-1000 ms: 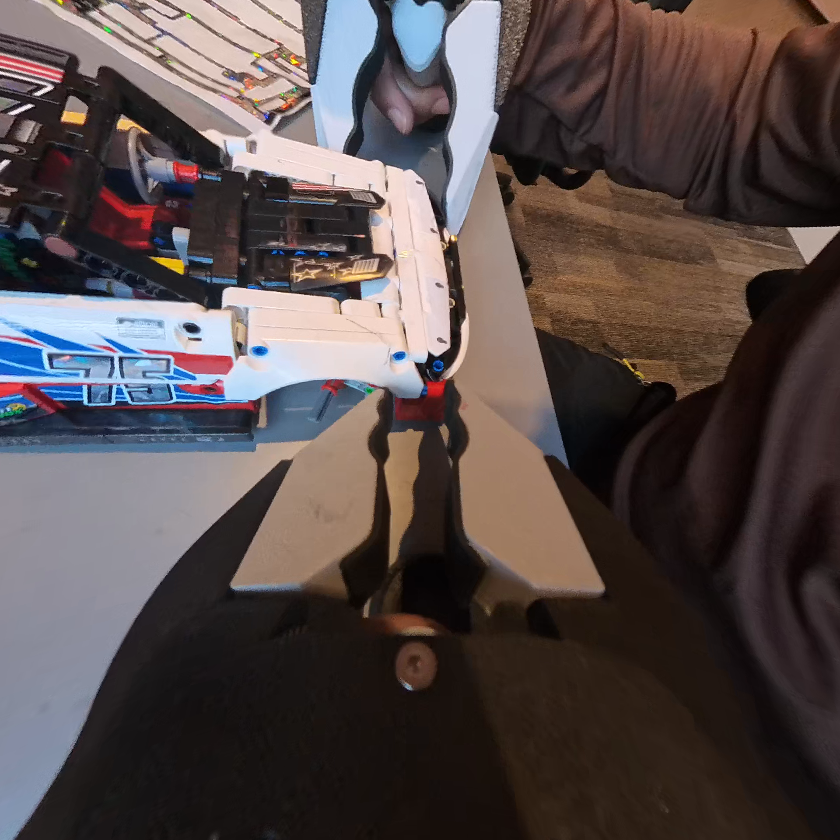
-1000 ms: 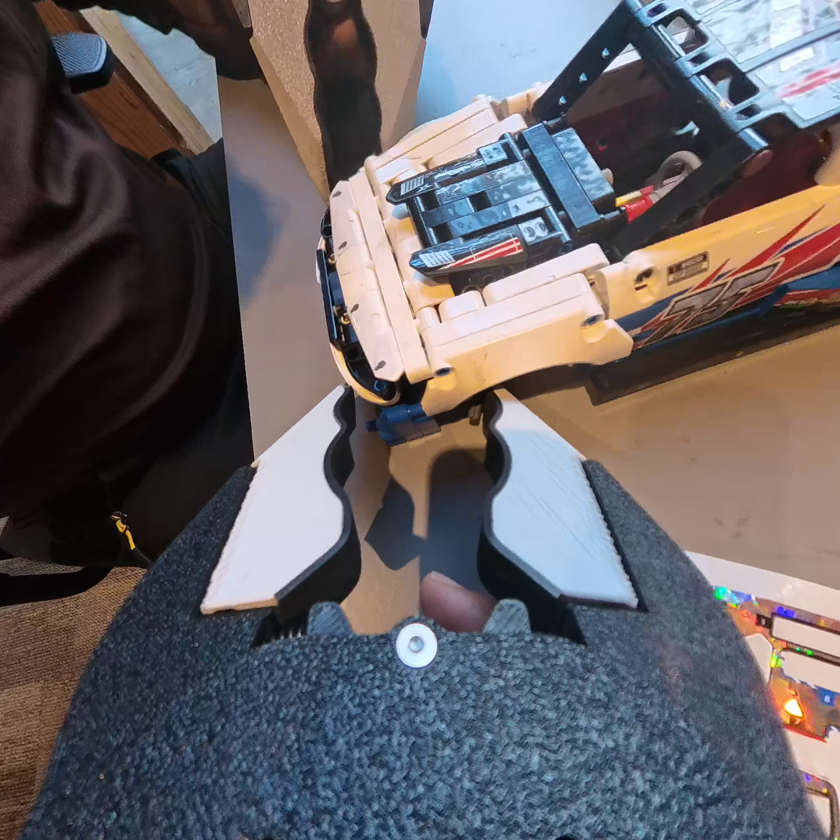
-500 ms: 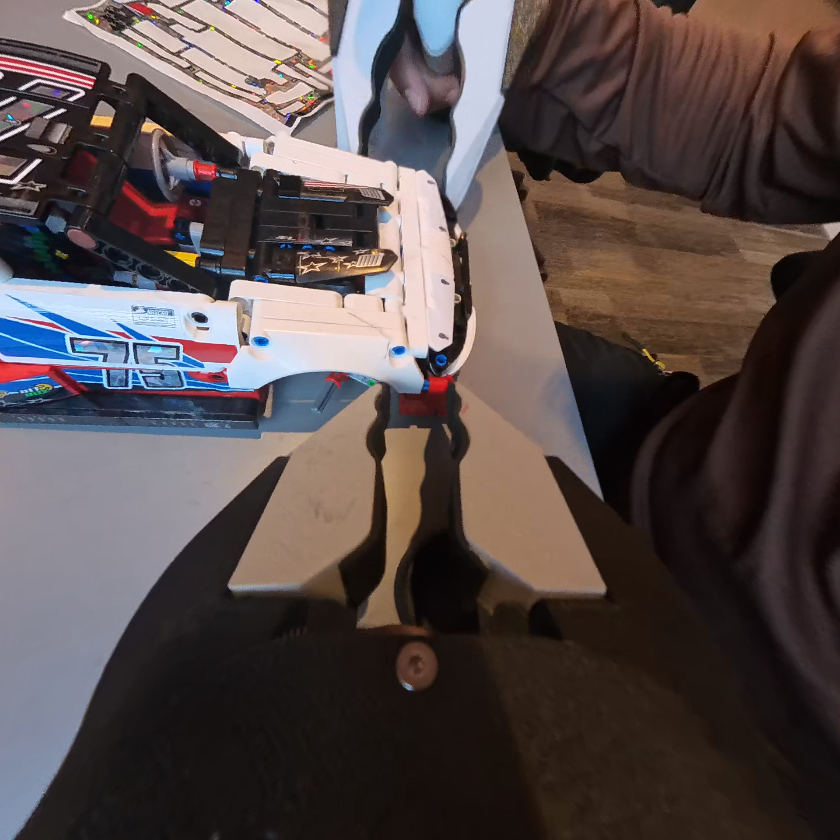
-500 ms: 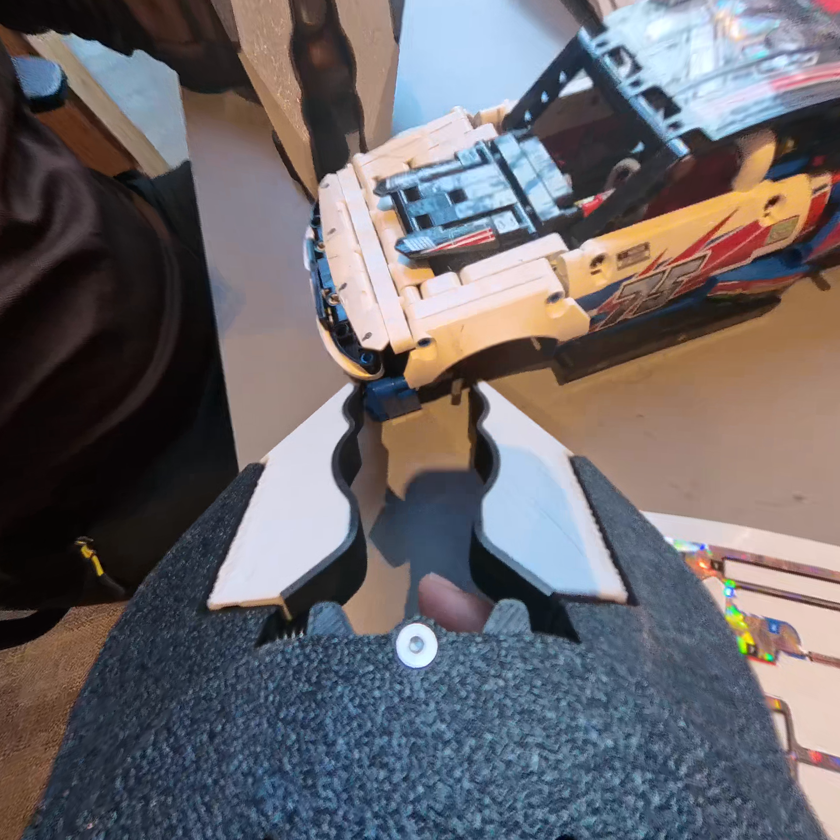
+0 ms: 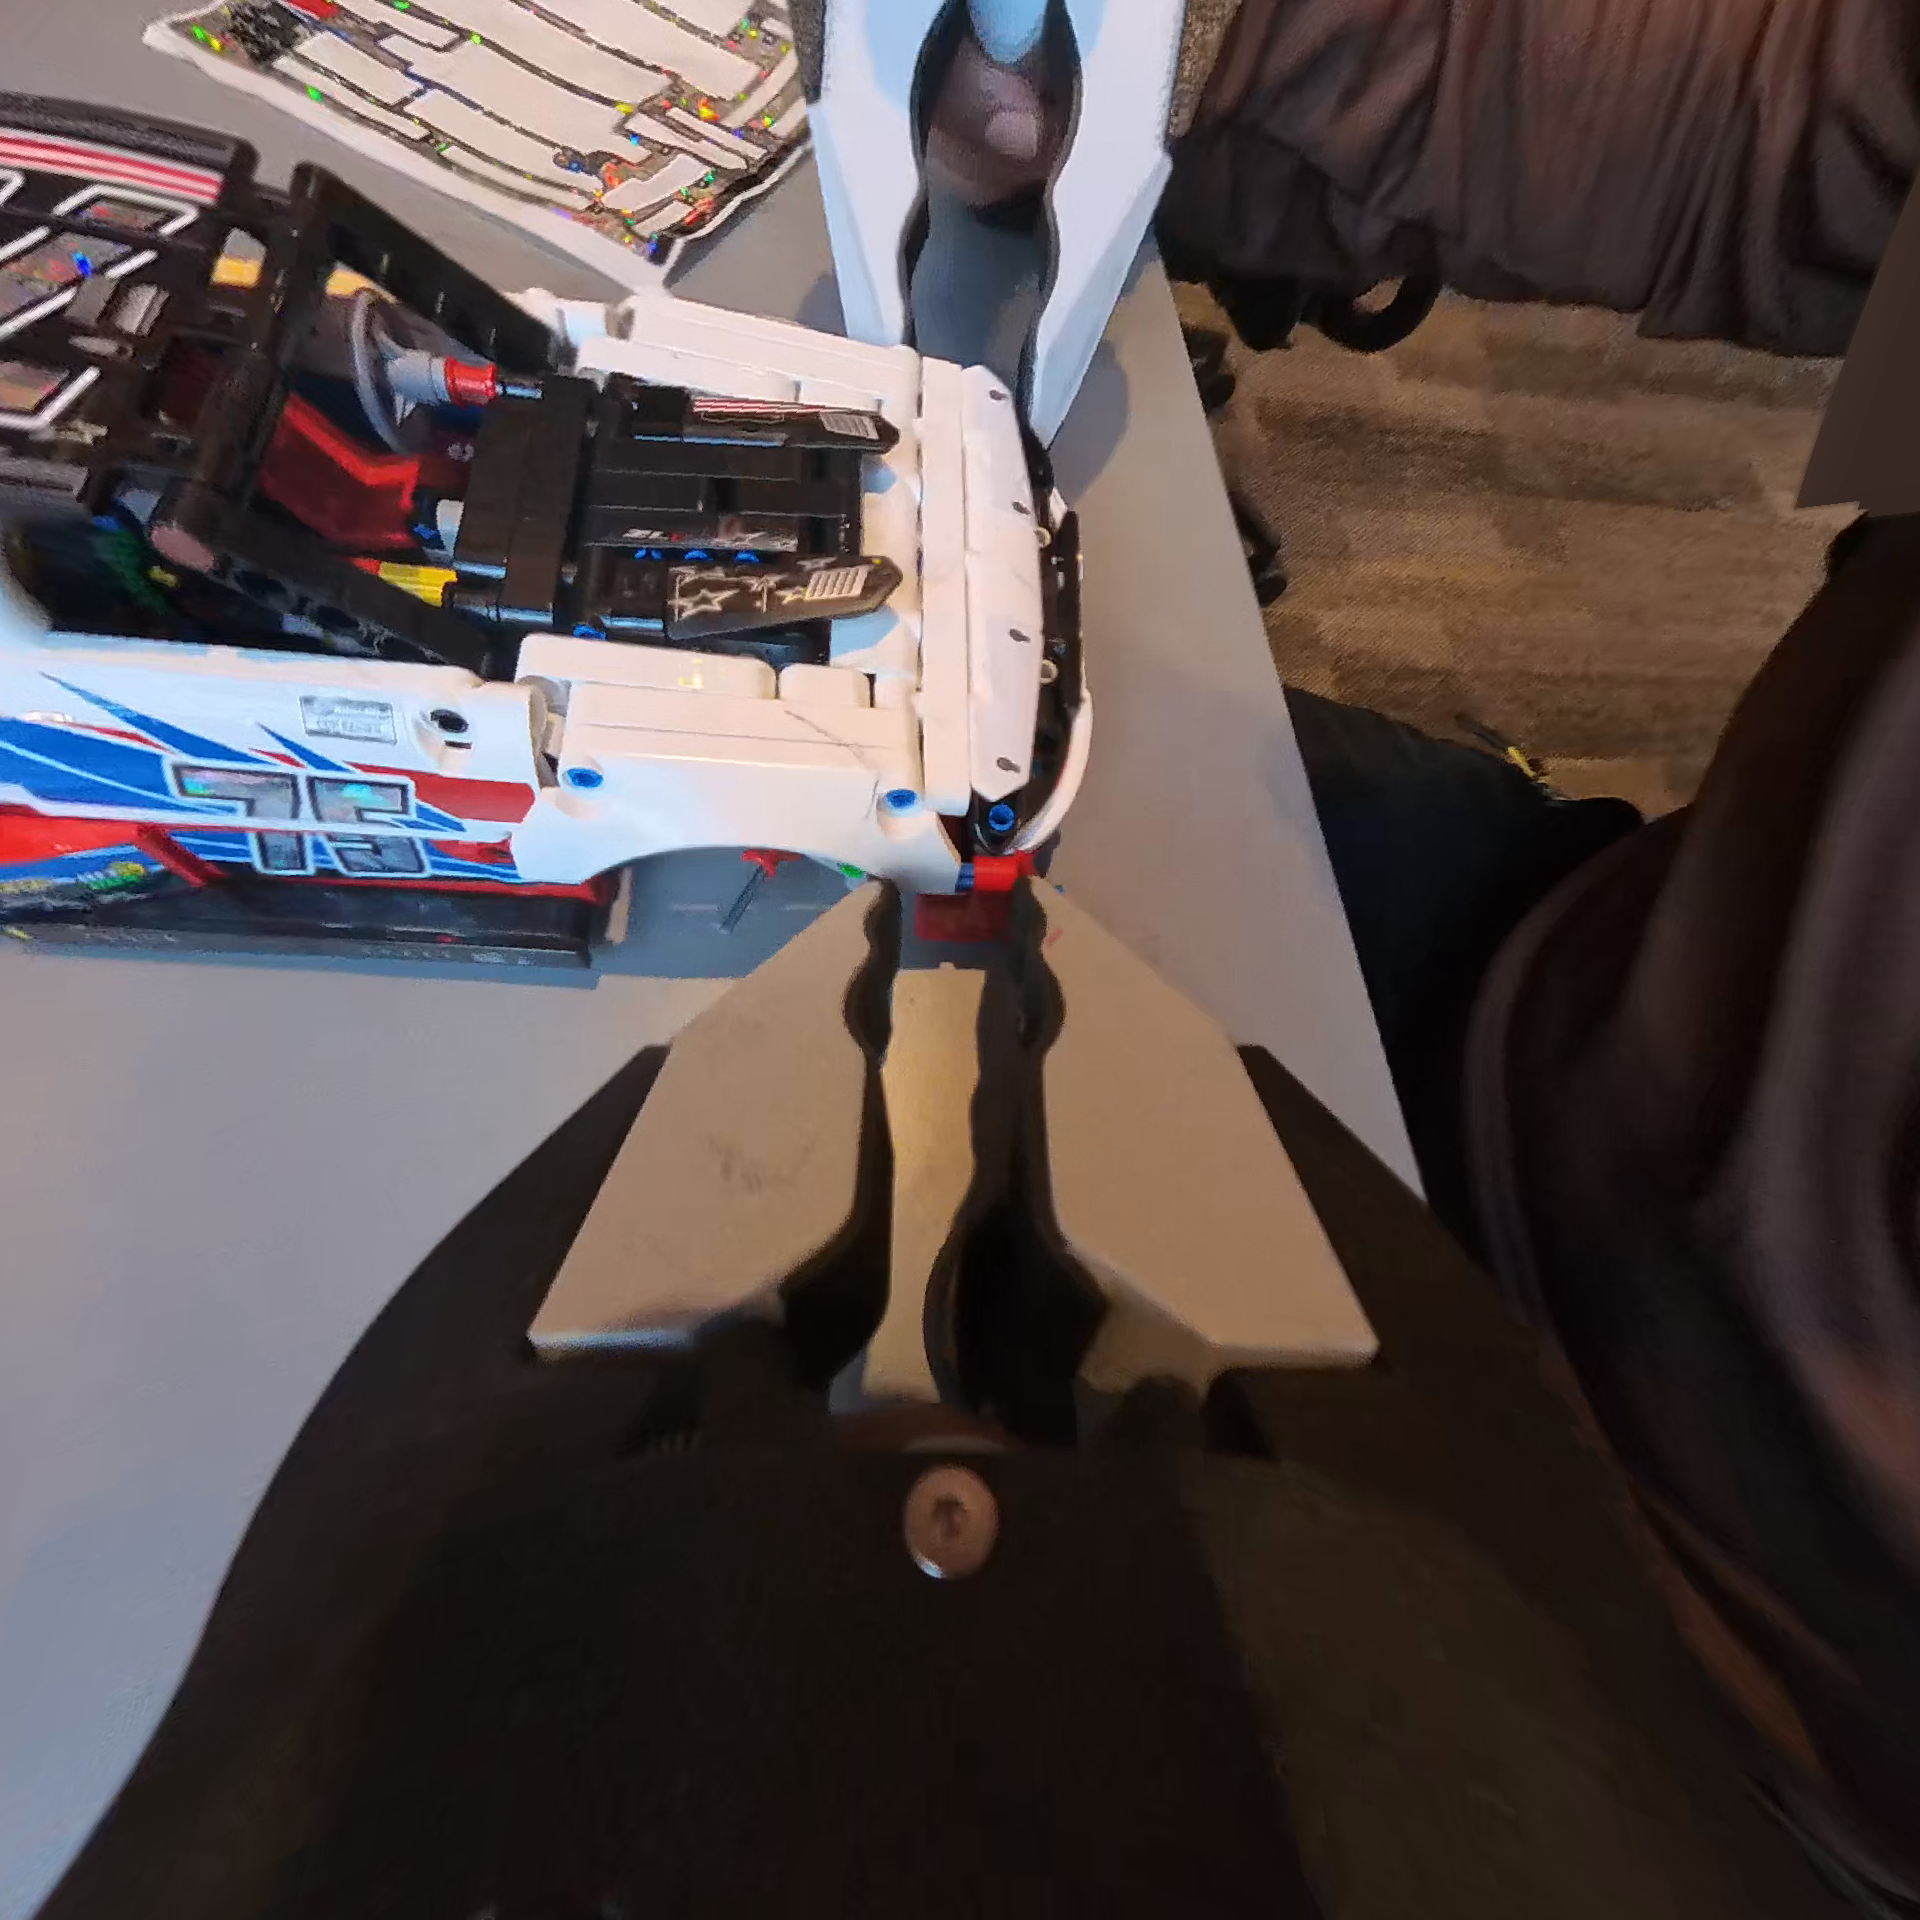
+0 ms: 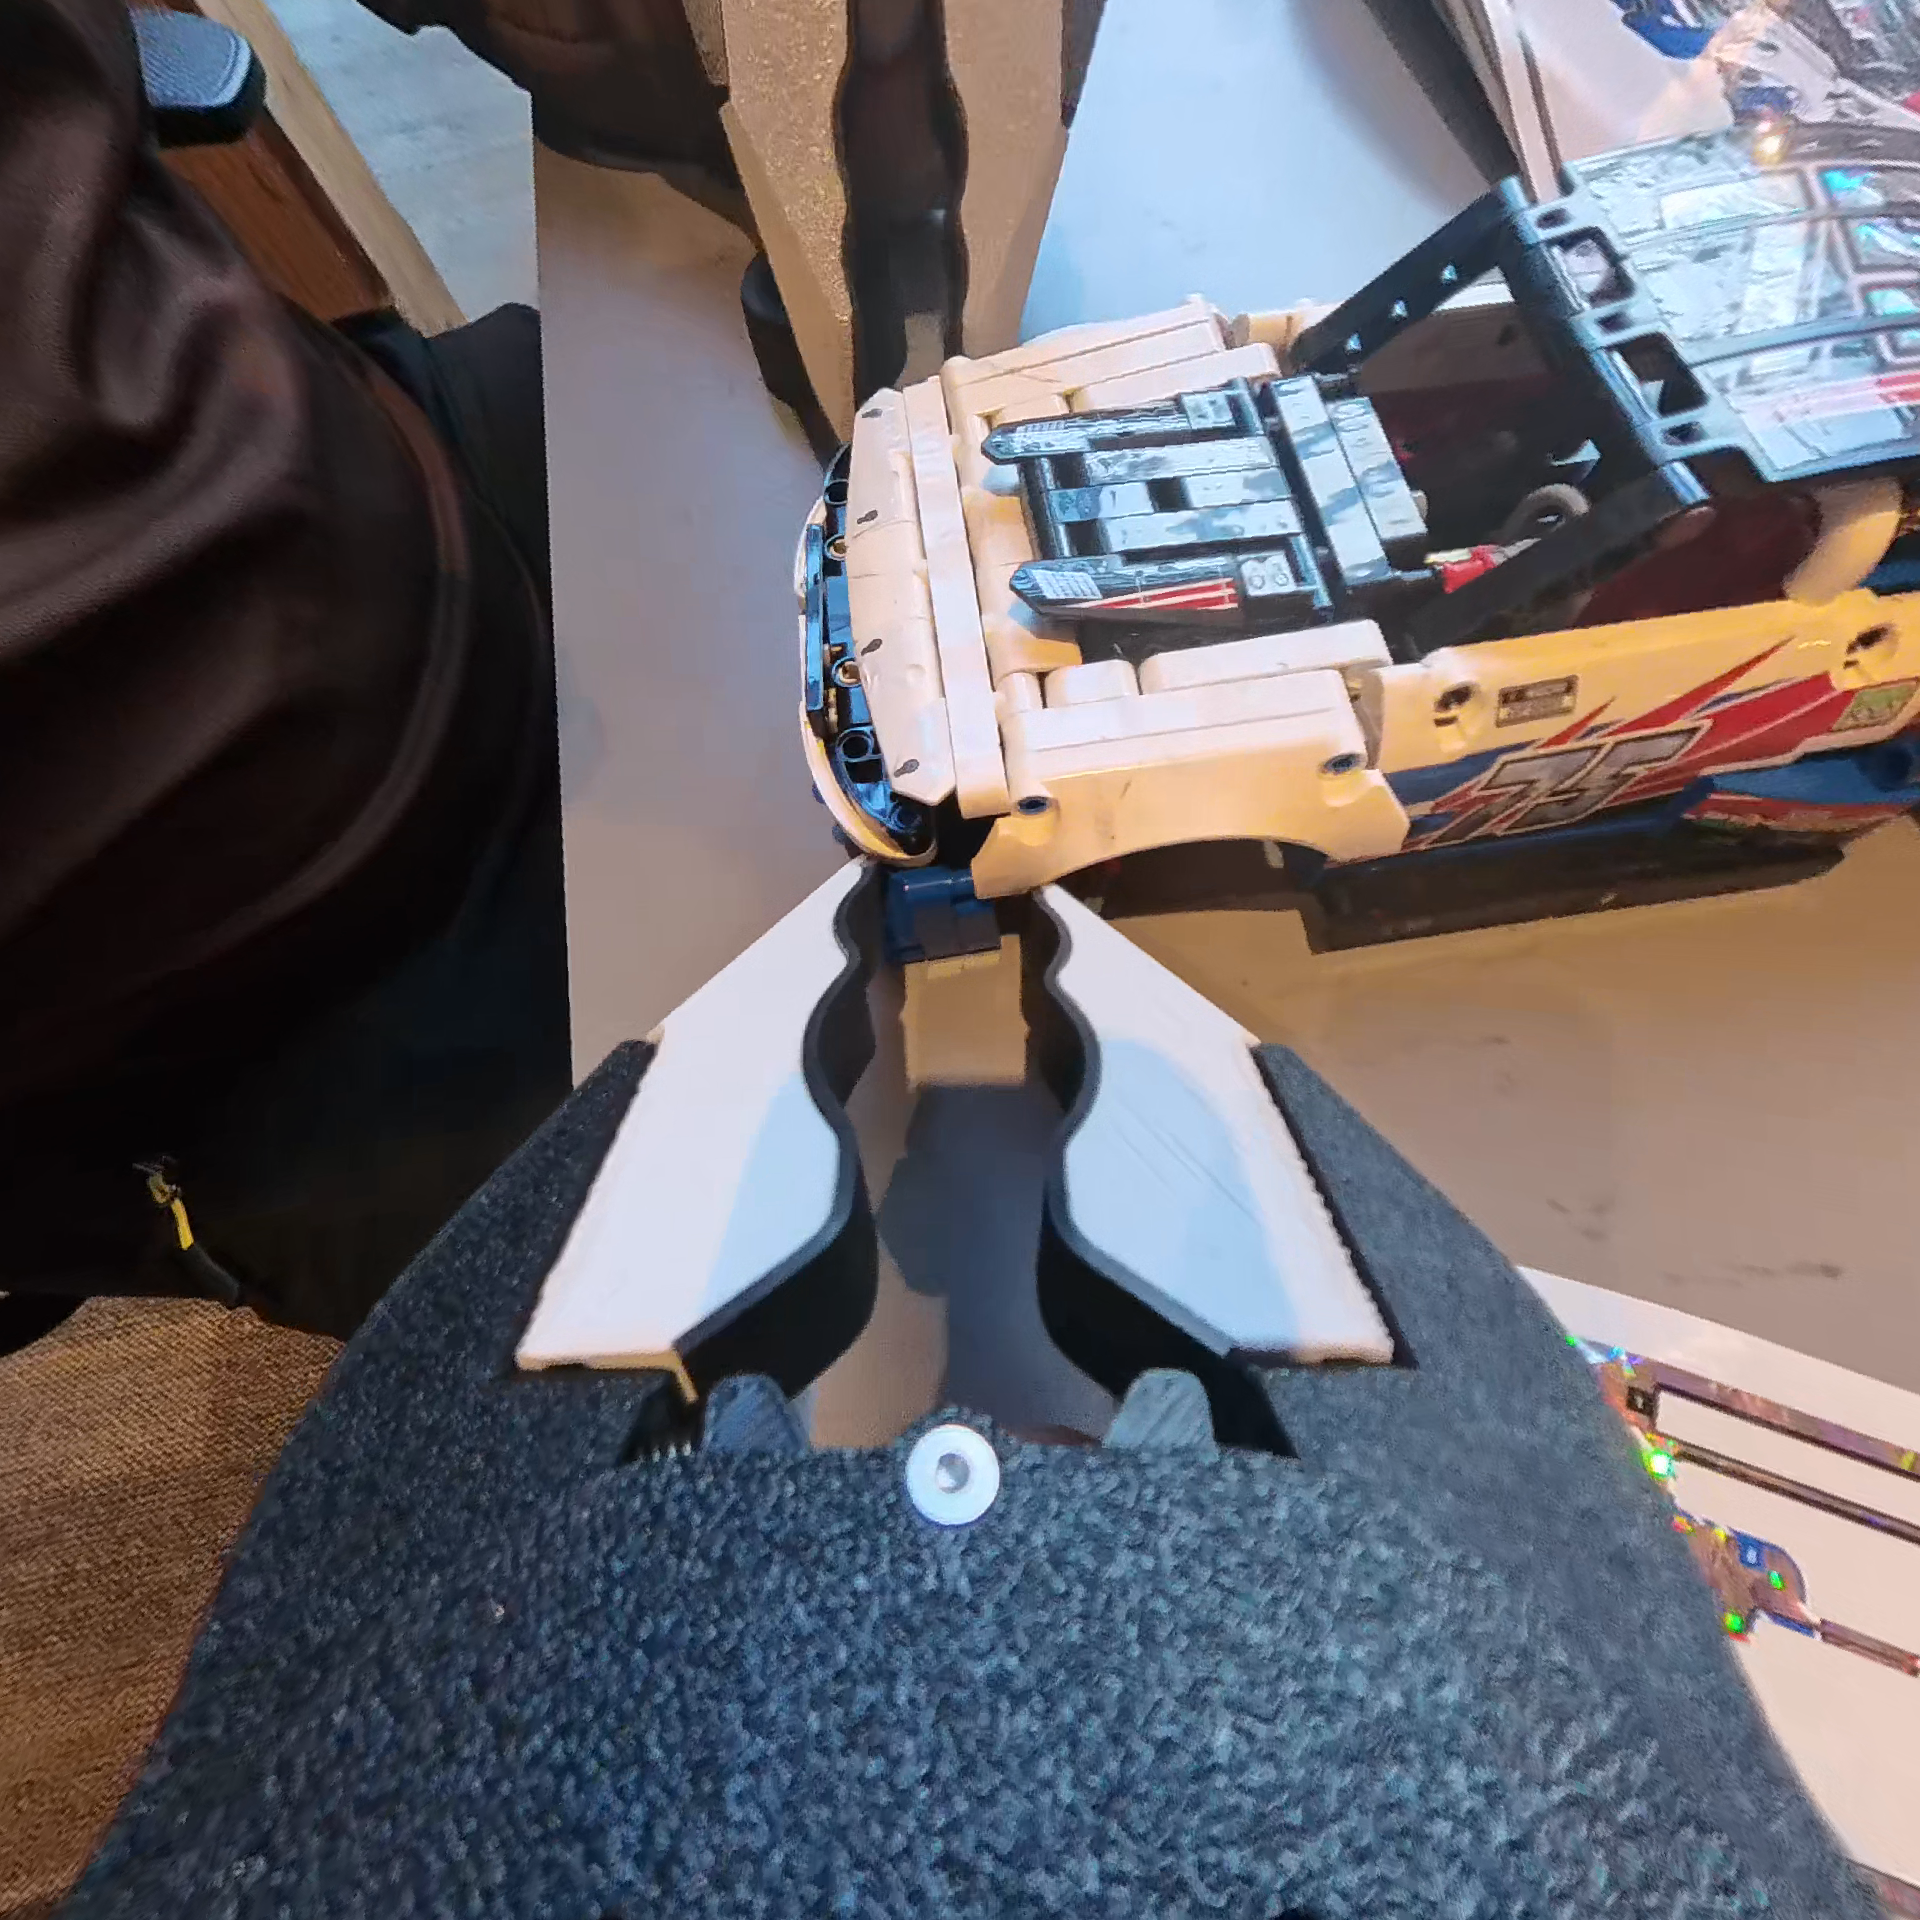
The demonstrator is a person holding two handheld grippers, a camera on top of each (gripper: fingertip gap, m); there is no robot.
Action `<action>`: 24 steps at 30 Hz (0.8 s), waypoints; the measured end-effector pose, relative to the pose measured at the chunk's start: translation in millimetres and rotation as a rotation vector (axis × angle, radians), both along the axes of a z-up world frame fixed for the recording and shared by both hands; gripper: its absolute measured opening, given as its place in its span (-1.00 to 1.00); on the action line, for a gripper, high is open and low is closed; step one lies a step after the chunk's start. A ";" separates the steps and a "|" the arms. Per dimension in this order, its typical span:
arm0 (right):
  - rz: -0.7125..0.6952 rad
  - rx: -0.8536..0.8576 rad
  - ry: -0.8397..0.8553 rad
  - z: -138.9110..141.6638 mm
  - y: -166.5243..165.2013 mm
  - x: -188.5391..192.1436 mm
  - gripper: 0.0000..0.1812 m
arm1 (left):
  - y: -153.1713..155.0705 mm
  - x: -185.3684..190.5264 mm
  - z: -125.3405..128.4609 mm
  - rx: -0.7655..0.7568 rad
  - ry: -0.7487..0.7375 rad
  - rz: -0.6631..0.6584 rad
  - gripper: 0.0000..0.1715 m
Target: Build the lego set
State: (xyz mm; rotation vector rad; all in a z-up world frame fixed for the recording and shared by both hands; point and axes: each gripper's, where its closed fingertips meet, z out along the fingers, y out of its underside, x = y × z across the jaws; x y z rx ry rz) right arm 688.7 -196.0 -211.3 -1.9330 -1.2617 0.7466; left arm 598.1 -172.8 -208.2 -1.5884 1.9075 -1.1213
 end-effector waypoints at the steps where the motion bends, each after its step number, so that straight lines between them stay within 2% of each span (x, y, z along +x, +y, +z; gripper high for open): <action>1: 0.001 0.010 -0.005 0.0 0.0 0.0 -0.75 | 0.3 -0.6 0.0 -0.012 -0.004 0.001 -0.79; 9: -0.024 0.118 -0.109 0.0 5.7 1.8 -0.84 | 3.0 -4.4 -1.0 0.029 -0.003 -0.008 -0.81; 12: -0.075 0.024 -0.029 -0.9 12.4 4.4 -0.80 | 3.4 -4.0 -1.3 0.067 -0.008 -0.005 -0.81; 15: -0.059 -0.007 -0.084 -10.9 11.9 5.7 -0.74 | 3.1 -3.8 -0.5 0.029 0.001 0.012 -0.80; 17: -0.064 0.004 -0.116 -15.2 15.1 8.6 -0.66 | 3.7 -5.1 -1.5 0.056 0.000 -0.001 -0.80; 19: -0.071 0.009 -0.076 -9.3 16.1 9.9 -0.62 | 4.4 -5.4 -2.1 0.103 0.006 -0.006 -0.80; 21: -0.087 0.019 -0.041 -3.4 16.2 14.3 -0.62 | 4.0 -6.7 -2.1 0.116 0.016 -0.008 -0.91; 24: -0.162 0.045 0.000 3.9 20.0 28.2 -0.62 | 4.7 -9.0 3.3 0.068 0.008 0.014 -0.81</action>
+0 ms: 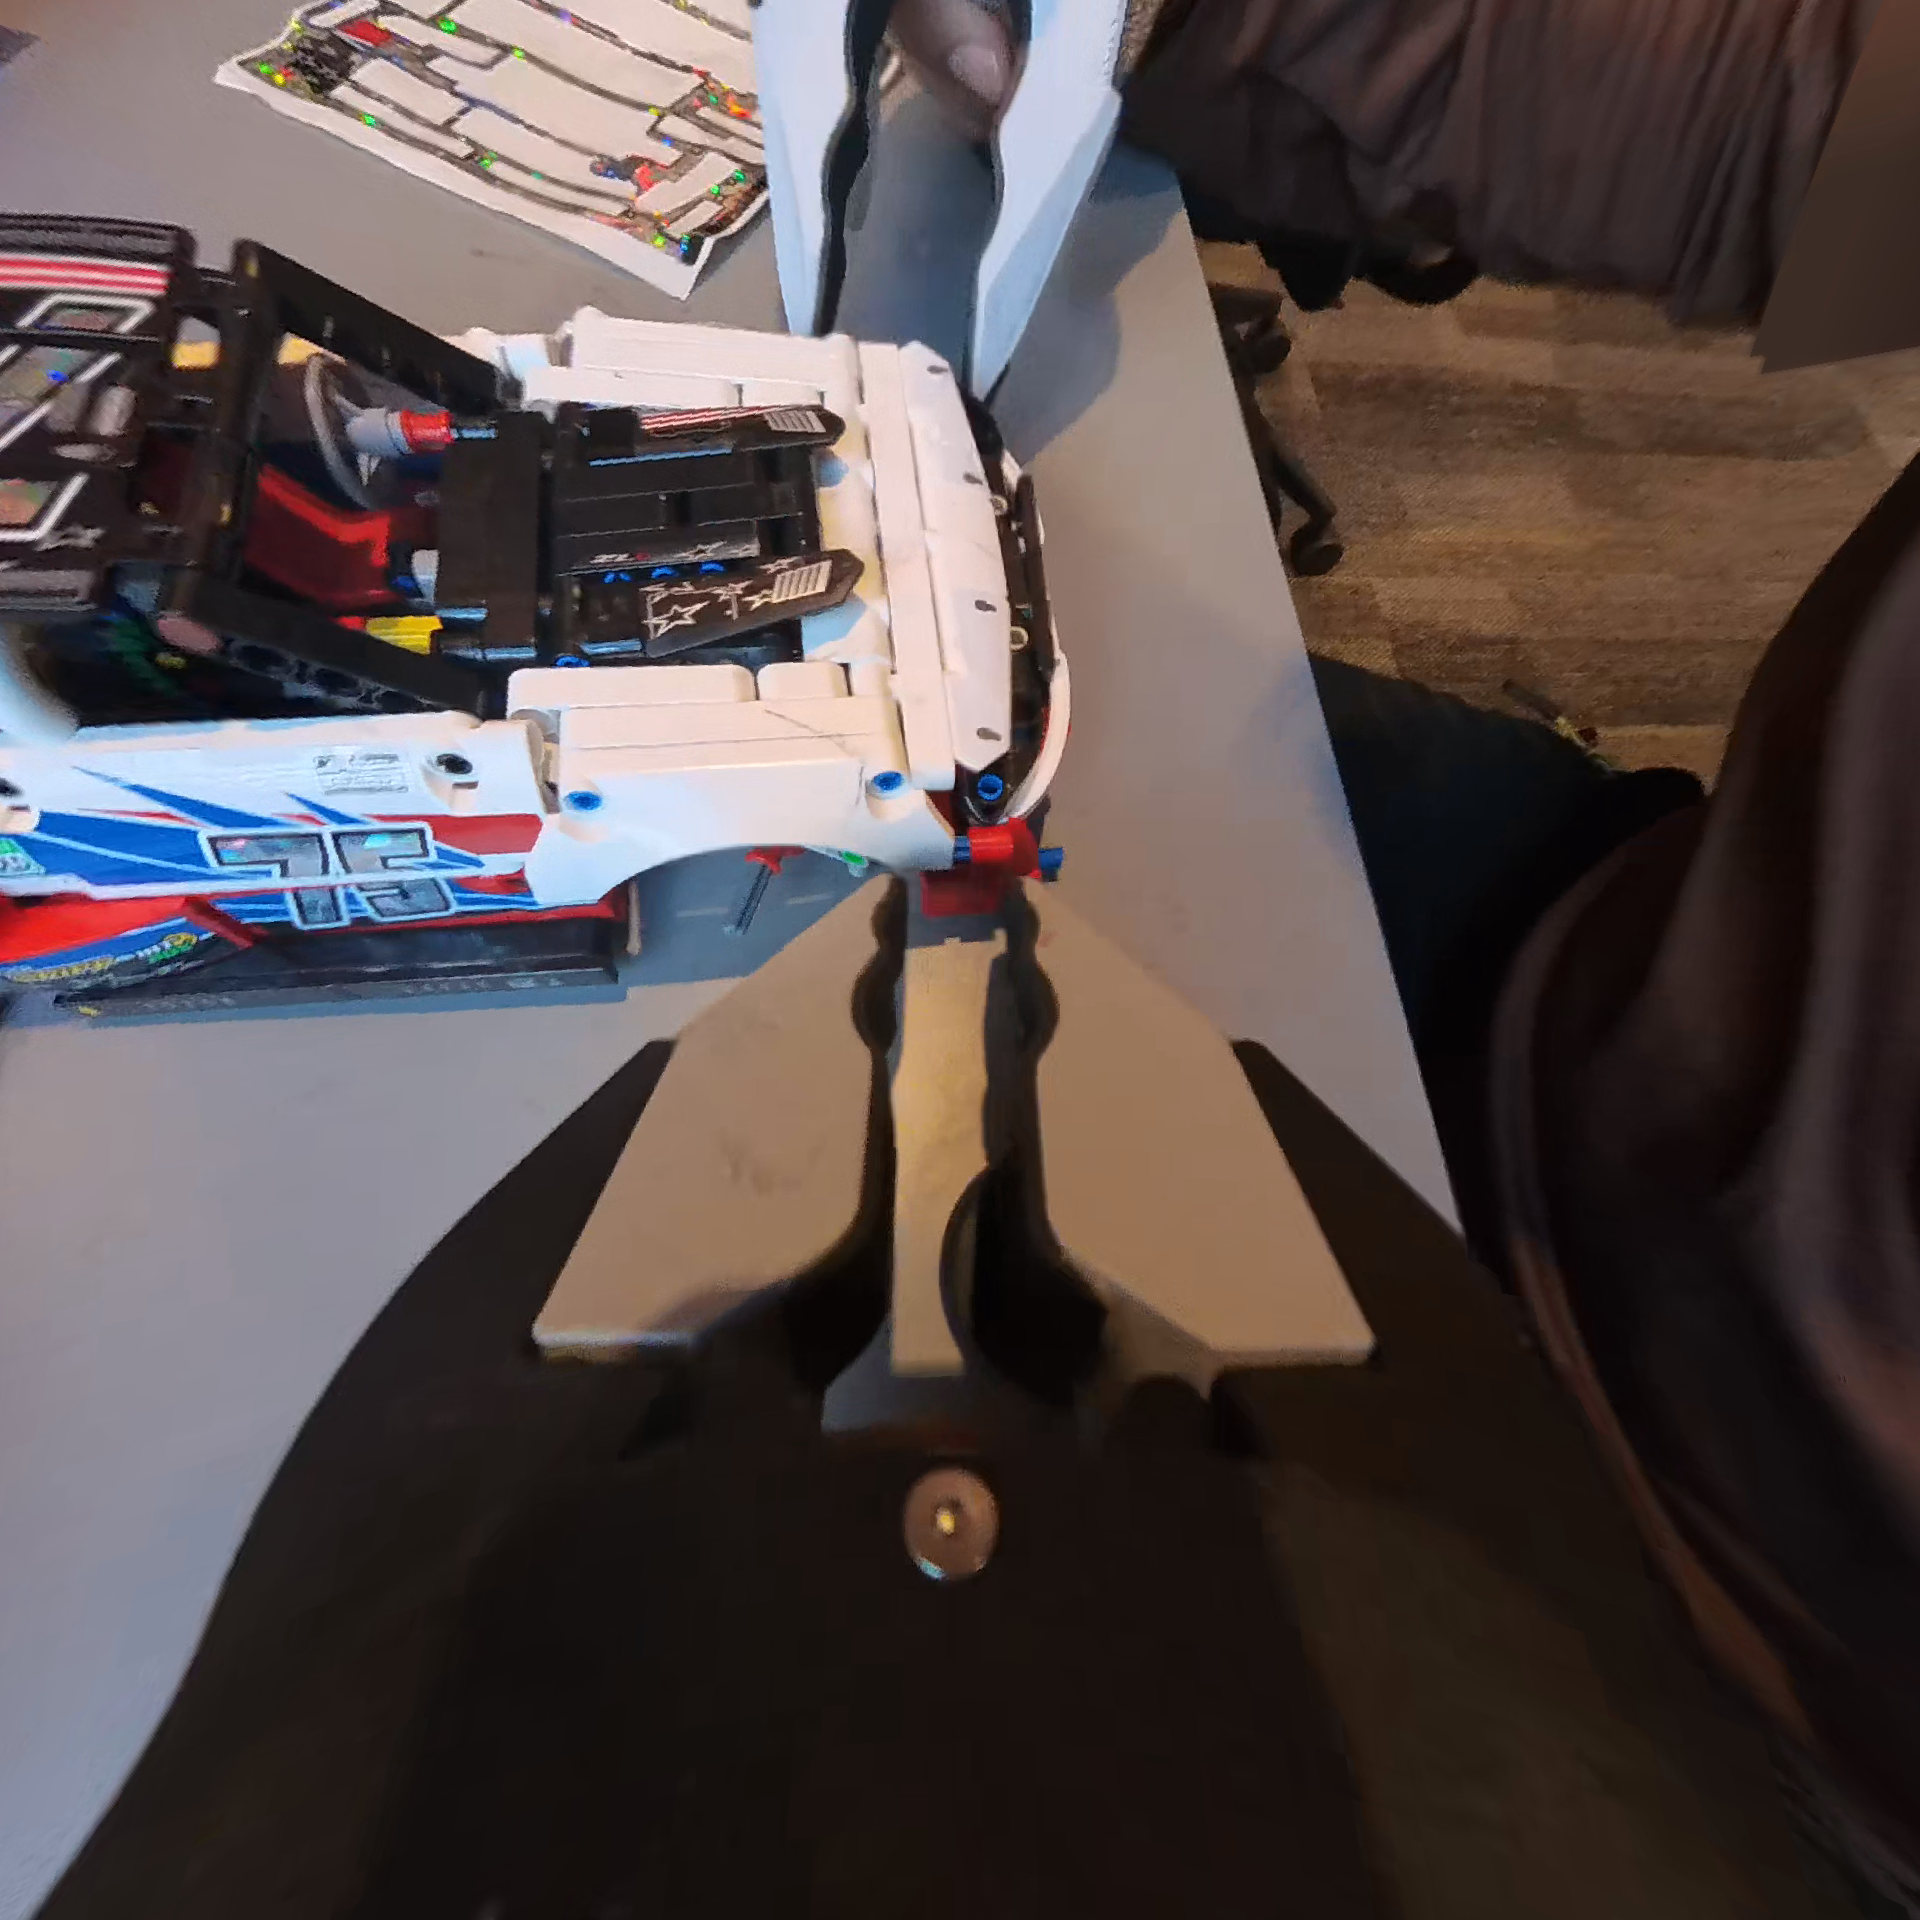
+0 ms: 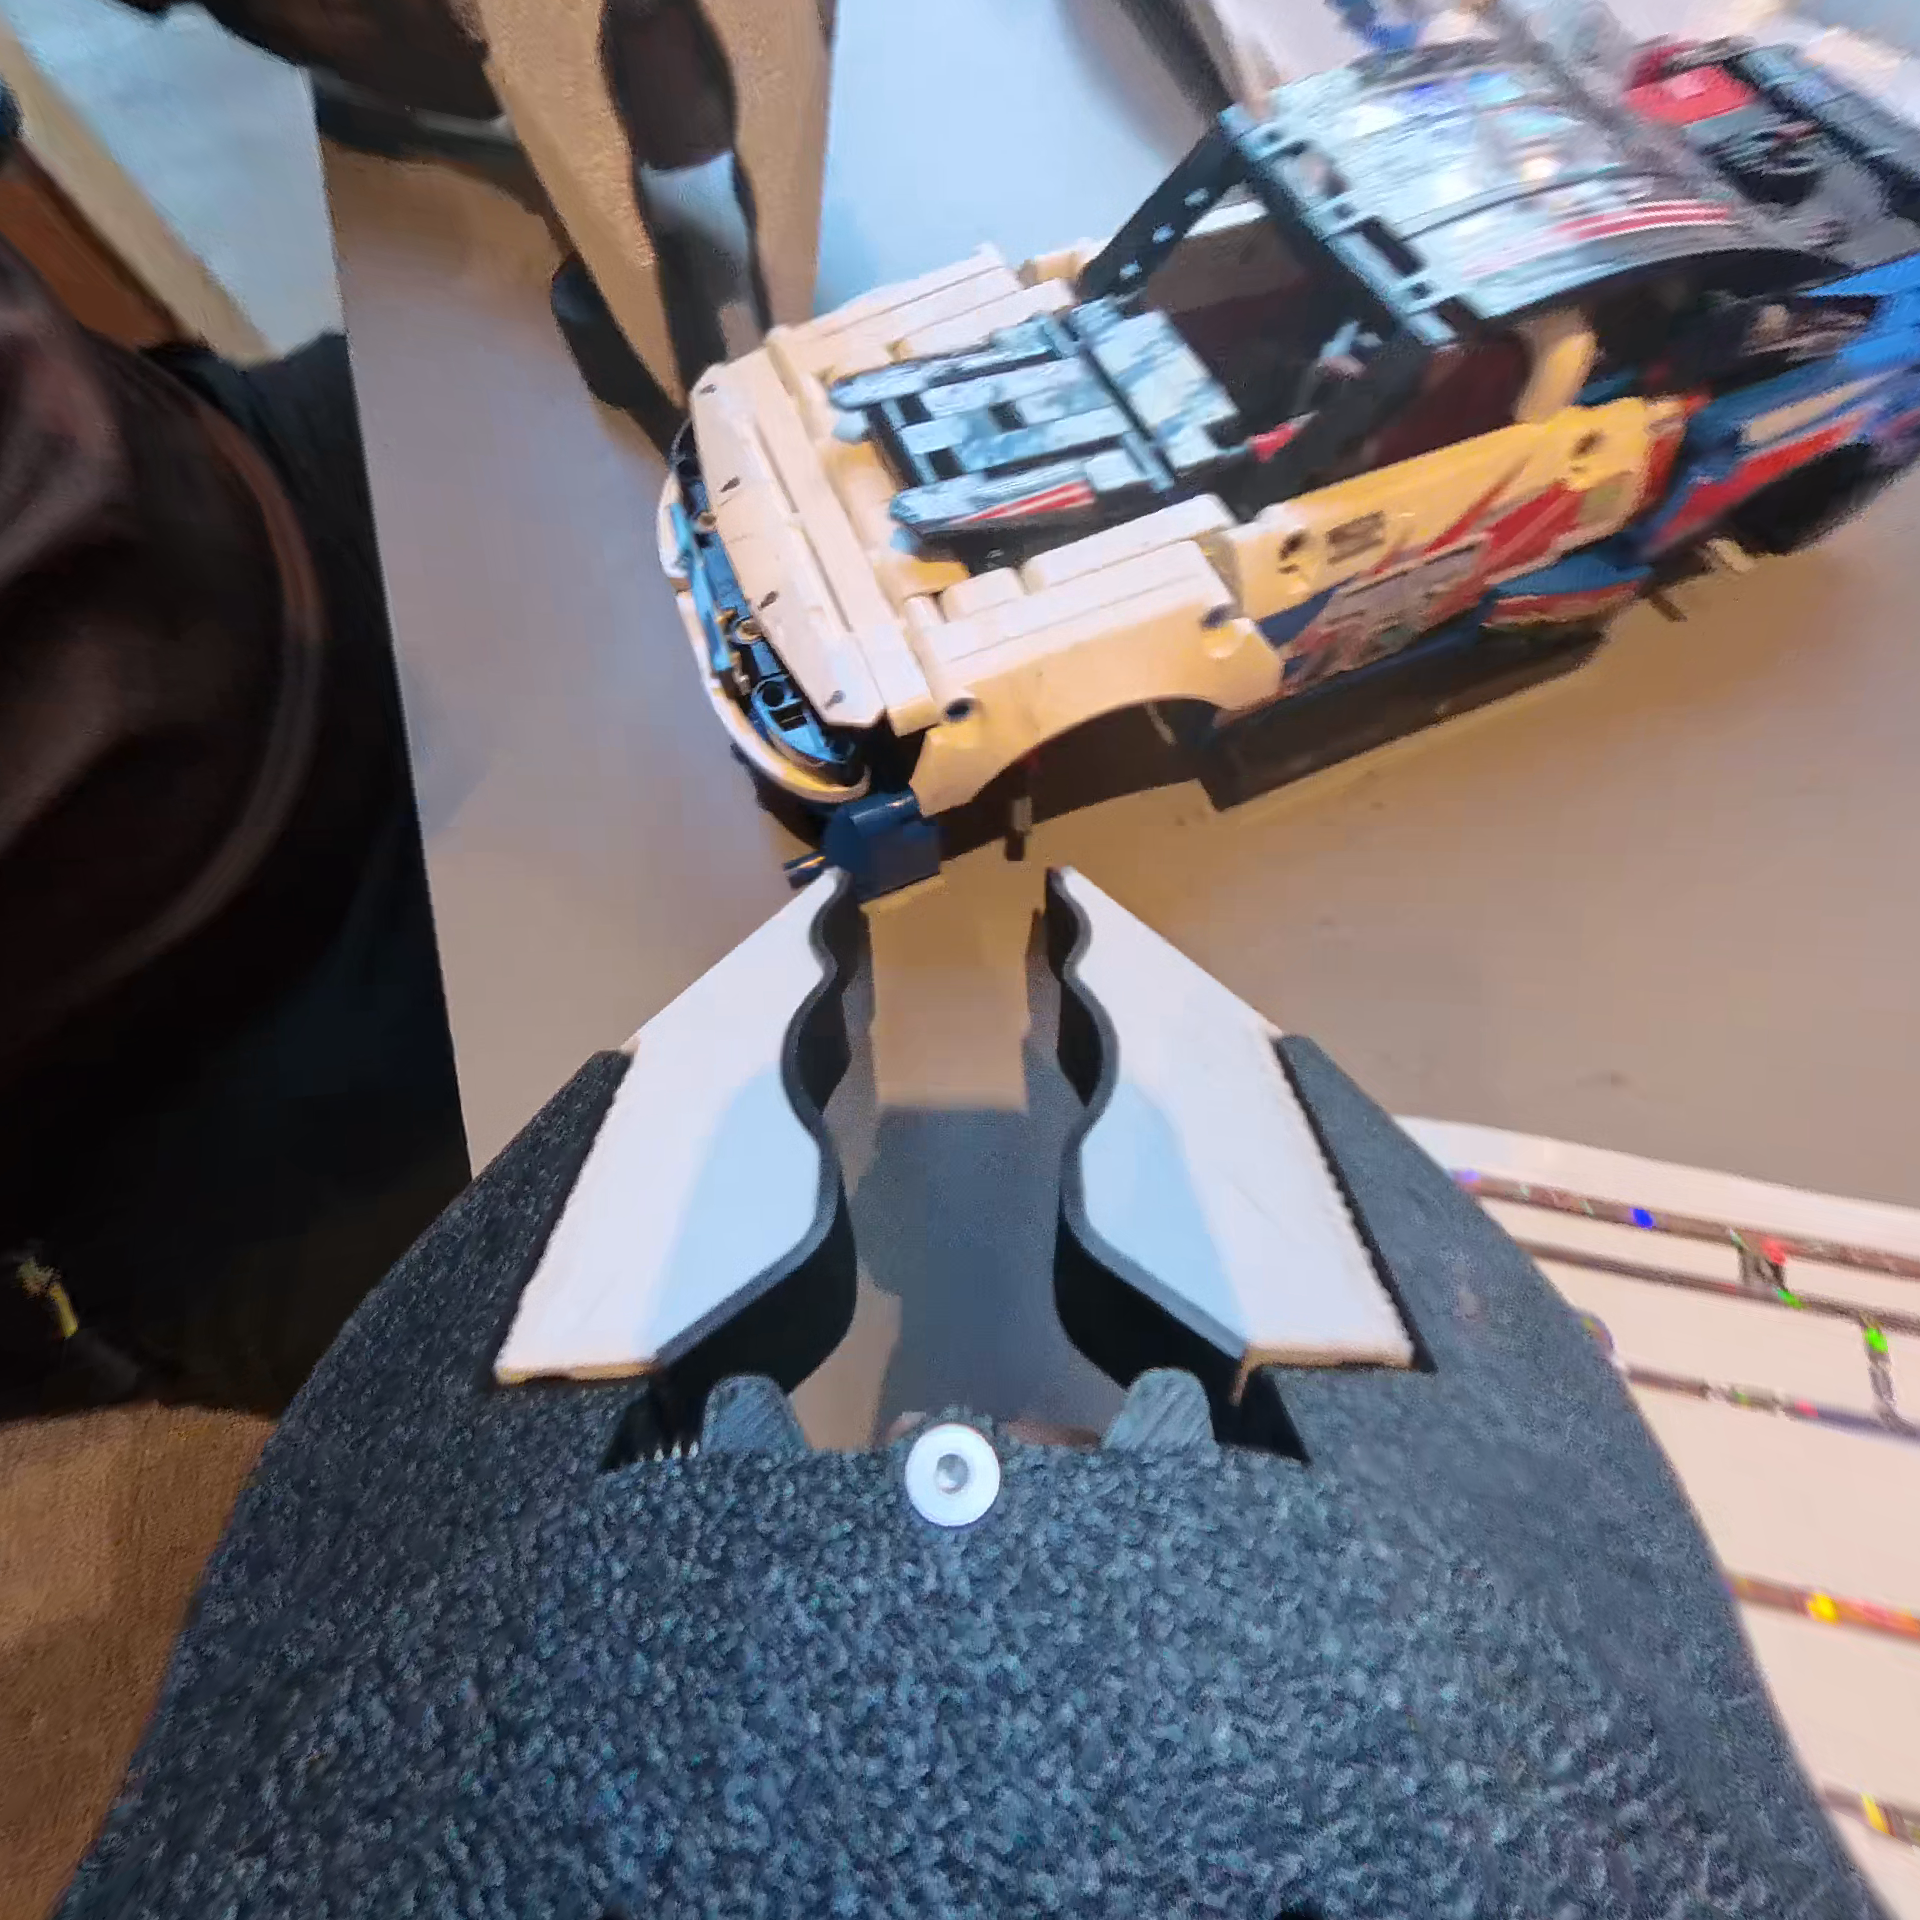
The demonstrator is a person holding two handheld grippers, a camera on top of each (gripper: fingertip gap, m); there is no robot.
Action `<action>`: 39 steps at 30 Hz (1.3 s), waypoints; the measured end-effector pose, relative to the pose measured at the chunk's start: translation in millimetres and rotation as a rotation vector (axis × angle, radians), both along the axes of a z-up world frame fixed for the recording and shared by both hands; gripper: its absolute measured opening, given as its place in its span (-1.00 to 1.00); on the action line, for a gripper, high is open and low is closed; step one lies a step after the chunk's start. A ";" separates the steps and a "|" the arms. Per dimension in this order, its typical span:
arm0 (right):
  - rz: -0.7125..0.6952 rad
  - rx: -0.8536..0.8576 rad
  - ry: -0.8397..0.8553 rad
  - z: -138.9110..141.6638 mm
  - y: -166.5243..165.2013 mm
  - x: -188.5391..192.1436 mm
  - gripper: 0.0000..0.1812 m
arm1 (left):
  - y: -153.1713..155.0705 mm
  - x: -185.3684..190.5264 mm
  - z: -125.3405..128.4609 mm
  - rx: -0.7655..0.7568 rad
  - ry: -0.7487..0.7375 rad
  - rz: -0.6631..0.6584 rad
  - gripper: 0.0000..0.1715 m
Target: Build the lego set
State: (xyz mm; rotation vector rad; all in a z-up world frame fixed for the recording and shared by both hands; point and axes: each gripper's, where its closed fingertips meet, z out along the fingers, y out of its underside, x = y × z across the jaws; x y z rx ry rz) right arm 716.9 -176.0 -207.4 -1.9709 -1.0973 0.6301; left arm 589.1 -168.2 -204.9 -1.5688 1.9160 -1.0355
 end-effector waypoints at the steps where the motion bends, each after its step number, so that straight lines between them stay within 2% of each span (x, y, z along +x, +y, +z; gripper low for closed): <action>1: -0.036 0.023 0.029 6.0 2.2 4.8 -0.62 | 1.5 -1.8 3.2 -0.017 -0.002 0.016 -0.77; 4: -0.186 0.138 0.156 34.1 10.8 24.5 -0.57 | 7.3 -12.0 20.2 -0.055 -0.038 0.078 -0.65; 6: -0.355 0.206 0.299 58.3 19.2 47.7 -0.51 | 14.3 -21.9 44.4 -0.119 -0.132 0.149 -0.50; 7: -0.409 0.205 0.395 68.1 18.8 56.1 -0.51 | 18.9 -29.0 59.2 -0.172 -0.202 0.190 -0.48; 9: -0.354 0.144 0.559 80.1 2.0 51.1 -0.48 | 25.4 -48.0 81.4 -0.284 -0.318 0.253 -0.50; 10: -0.330 0.123 0.595 81.7 -5.5 47.3 -0.48 | 25.8 -58.6 84.6 -0.317 -0.341 0.270 -0.50; 14: -0.379 0.146 0.585 82.1 -11.2 42.3 -0.43 | 13.1 -99.5 75.2 -0.302 -0.369 0.275 -0.44; 16: -0.325 0.163 0.687 105.7 -16.2 30.5 -0.37 | 6.9 -118.6 80.0 -0.312 -0.448 0.243 -0.39; 18: -0.322 0.197 0.795 130.7 -12.2 26.8 -0.36 | 14.6 -136.2 89.5 -0.344 -0.539 0.276 -0.40; 19: -0.333 0.191 0.806 134.2 -6.7 25.0 -0.36 | 17.9 -144.2 94.3 -0.352 -0.571 0.285 -0.40; 21: -0.350 0.140 0.746 122.5 5.7 17.8 -0.31 | 18.9 -159.1 108.1 -0.320 -0.629 0.266 -0.41; 24: -0.447 0.091 0.554 80.0 29.6 19.8 -0.30 | 19.2 -177.0 129.2 -0.153 -0.702 0.237 -0.43; 27: -0.570 0.084 0.456 54.9 50.6 31.3 -0.32 | 29.0 -185.5 117.8 0.044 -0.690 0.219 -0.54; 31: -0.730 0.202 0.439 63.1 70.3 55.2 -0.36 | 42.8 -196.7 101.7 0.113 -0.680 0.220 -0.63; 33: -0.781 0.209 0.429 61.2 74.3 63.0 -0.36 | 55.2 -205.1 106.3 0.151 -0.689 0.282 -0.63; 35: -0.807 0.218 0.421 60.8 76.5 66.6 -0.36 | 69.2 -214.7 113.9 0.170 -0.758 0.370 -0.74; 39: -0.853 0.232 0.400 59.7 80.6 72.0 -0.38 | 89.3 -220.6 106.3 0.207 -0.735 0.481 -0.75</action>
